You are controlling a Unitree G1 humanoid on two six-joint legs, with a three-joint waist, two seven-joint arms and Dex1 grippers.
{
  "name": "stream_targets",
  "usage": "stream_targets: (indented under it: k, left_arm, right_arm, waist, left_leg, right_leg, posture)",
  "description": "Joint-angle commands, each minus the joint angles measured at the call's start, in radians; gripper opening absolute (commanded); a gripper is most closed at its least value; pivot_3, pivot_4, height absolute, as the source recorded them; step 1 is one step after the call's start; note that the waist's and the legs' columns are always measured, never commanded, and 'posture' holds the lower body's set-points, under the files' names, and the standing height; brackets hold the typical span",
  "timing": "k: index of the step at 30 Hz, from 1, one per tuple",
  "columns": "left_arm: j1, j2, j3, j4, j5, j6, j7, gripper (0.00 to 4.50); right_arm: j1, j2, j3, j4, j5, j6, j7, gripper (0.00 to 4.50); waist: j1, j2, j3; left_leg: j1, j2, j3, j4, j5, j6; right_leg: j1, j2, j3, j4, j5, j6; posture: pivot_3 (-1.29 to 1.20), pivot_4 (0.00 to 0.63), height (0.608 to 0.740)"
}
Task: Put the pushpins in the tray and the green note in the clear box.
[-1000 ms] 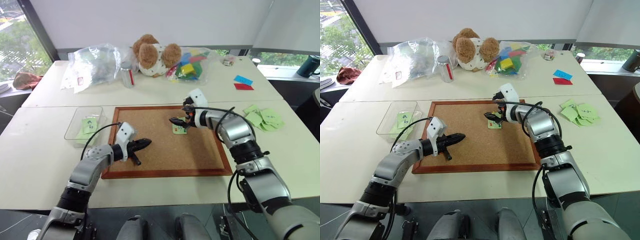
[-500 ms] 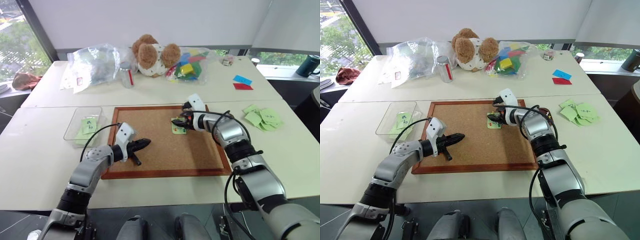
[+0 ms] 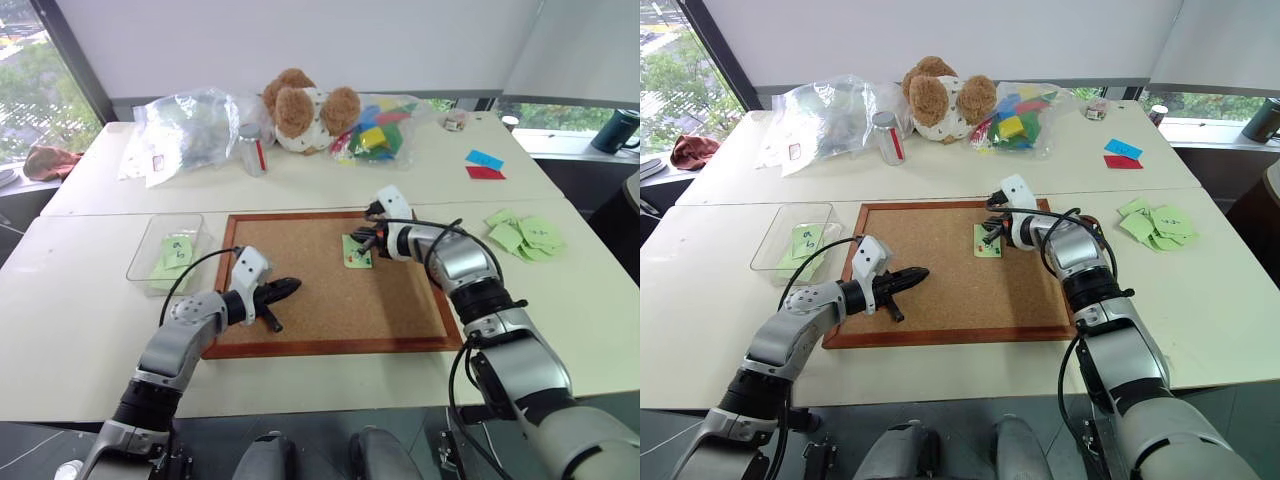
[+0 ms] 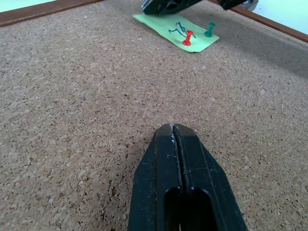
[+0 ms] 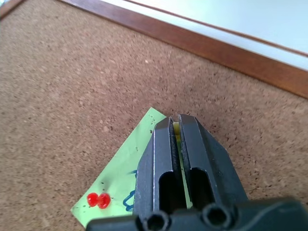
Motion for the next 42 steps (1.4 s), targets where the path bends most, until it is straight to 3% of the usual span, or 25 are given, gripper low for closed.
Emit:
stream_targets:
  k: [1,10,18,29,32,39,42]
  left_arm:
    - [0.031,0.012,-0.017,0.028,0.018,0.052,-0.002,0.0]
    - [0.035,0.009,-0.019,0.034,0.02,0.061,-0.008,0.0]
    - [0.026,0.003,-0.021,0.042,0.022,0.051,-0.011,0.0]
    - [0.019,0.004,-0.021,0.046,0.025,0.045,-0.017,0.0]
    - [0.019,0.003,-0.02,0.047,0.025,0.042,-0.017,0.0]
    - [0.02,0.001,-0.02,0.05,0.026,0.038,-0.019,0.0]
    - [0.021,0.002,-0.02,0.048,0.026,0.038,-0.02,0.0]
  right_arm:
    - [-0.032,-0.033,-0.058,-0.121,0.023,0.034,0.0,0.07]
    - [-0.009,-0.132,-0.156,-0.259,0.047,0.136,-0.03,0.07]
    - [0.056,-0.268,-0.218,-0.087,0.018,0.064,-0.058,0.07]
    - [0.088,-0.289,-0.209,0.054,0.003,-0.008,-0.046,0.07]
    - [0.097,-0.287,-0.21,0.063,0.003,-0.009,-0.044,0.95]
    - [0.096,-0.296,-0.223,0.024,0.012,0.007,-0.04,4.47]
    - [0.098,-0.299,-0.225,0.012,0.017,0.014,-0.039,4.47]
  waist:
    - [0.0,0.0,0.0]
    - [0.001,0.002,-0.001]
    - [0.003,0.002,-0.001]
    - [0.003,0.003,-0.002]
    - [0.003,0.003,-0.002]
    - [0.003,0.003,-0.002]
    - [0.003,0.003,-0.002]
  left_leg:
    - [0.0,0.0,0.0,0.0,0.0,0.0]
    - [0.001,0.0,0.0,0.0,-0.002,0.004]
    - [0.001,0.0,0.0,0.0,-0.003,0.005]
    - [0.003,0.0,0.001,0.0,-0.003,0.005]
    - [0.003,0.0,0.001,0.0,-0.003,0.005]
    - [0.003,0.0,0.001,0.0,-0.003,0.005]
    - [0.003,0.0,0.001,0.0,-0.003,0.005]
  right_leg:
    - [0.0,0.0,0.0,0.0,0.0,0.0]
    - [0.0,0.0,0.0,0.0,0.0,0.0]
    - [0.002,0.0,0.0,-0.001,0.0,0.0]
    - [0.003,0.0,0.001,0.0,0.0,0.0]
    - [0.003,0.0,0.001,0.0,0.0,0.0]
    - [0.003,0.0,0.001,0.0,0.0,0.0]
    - [0.003,0.0,0.001,0.0,0.0,0.0]
  posture:
    - [0.0,0.15,0.74]
    - [0.0,0.15,0.74]
    - [0.0,0.15,0.74]
    - [0.0,0.15,0.74]
    - [0.0,0.15,0.74]
    - [0.0,0.15,0.74]
    - [0.0,0.15,0.74]
